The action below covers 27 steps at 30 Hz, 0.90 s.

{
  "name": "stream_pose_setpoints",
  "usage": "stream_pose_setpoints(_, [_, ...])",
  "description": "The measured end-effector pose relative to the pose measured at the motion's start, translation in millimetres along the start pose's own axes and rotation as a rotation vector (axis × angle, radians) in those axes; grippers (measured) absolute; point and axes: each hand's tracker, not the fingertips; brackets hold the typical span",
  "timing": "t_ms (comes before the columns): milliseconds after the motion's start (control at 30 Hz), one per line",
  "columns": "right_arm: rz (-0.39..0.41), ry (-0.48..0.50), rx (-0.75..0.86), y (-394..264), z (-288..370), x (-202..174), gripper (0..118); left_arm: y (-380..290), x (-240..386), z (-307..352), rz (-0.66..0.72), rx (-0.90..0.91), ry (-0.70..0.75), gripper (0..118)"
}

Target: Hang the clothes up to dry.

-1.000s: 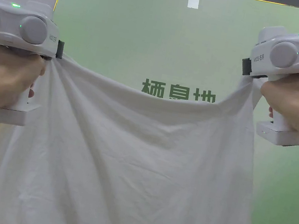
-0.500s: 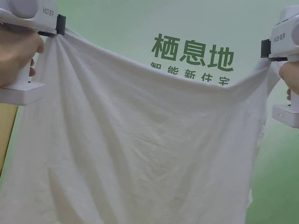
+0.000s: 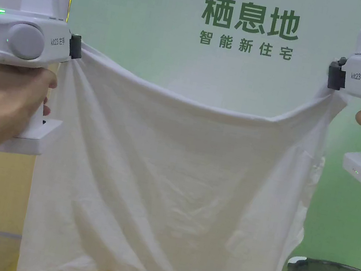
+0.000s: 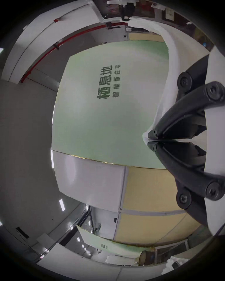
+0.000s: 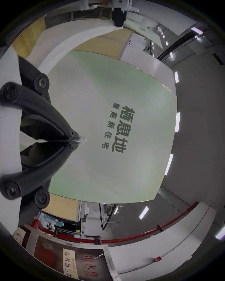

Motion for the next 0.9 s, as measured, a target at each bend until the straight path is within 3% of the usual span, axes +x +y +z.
stream_pose_setpoints(67, [0.076,0.033,-0.027,-14,42,-5,0,-24,1,34,0.000,-0.011,-0.006,0])
stream_pose_setpoints(133, [0.058,0.016,-0.006,-28,79,-7,0,-48,-3,70,0.020,0.009,0.001,0])
stream_pose_setpoints(200, [0.004,0.098,-0.027,-46,117,-4,0,-73,-6,108,-0.011,-0.002,0.003,0])
stream_pose_setpoints(233, [-0.056,0.044,-0.010,-49,122,-2,0,-84,-8,127,-0.029,-0.019,-0.001,0])
stream_pose_setpoints(300, [-0.073,0.094,-0.053,-66,163,3,0,-109,-8,162,-0.029,-0.037,-0.004,0])
stream_pose_setpoints(467, [-0.032,0.133,-0.107,-100,231,-2,0,-154,-19,241,0.039,-0.165,-0.078,0])
stream_pose_setpoints(533, [-0.036,0.160,-0.137,-112,253,-1,0,-171,-20,266,-0.003,-0.200,-0.049,0])
stream_pose_setpoints(667, [-0.086,0.246,-0.240,-135,291,-3,0,-190,-30,313,0.040,-0.301,-0.148,0])
stream_pose_setpoints(800, [-0.072,0.417,-0.355,-147,318,-5,0,-202,-39,346,0.027,-0.404,-0.221,0])
stream_pose_setpoints(833, [-0.116,0.427,-0.444,-156,327,-6,0,-204,-43,353,0.039,-0.395,-0.225,0])
stream_pose_setpoints(867, [-0.063,0.426,-0.413,-157,332,-5,0,-207,-46,357,0.072,-0.410,-0.205,0])
stream_pose_setpoints(900, [-0.060,0.460,-0.483,-163,334,-6,0,-209,-49,360,0.076,-0.452,-0.200,0])
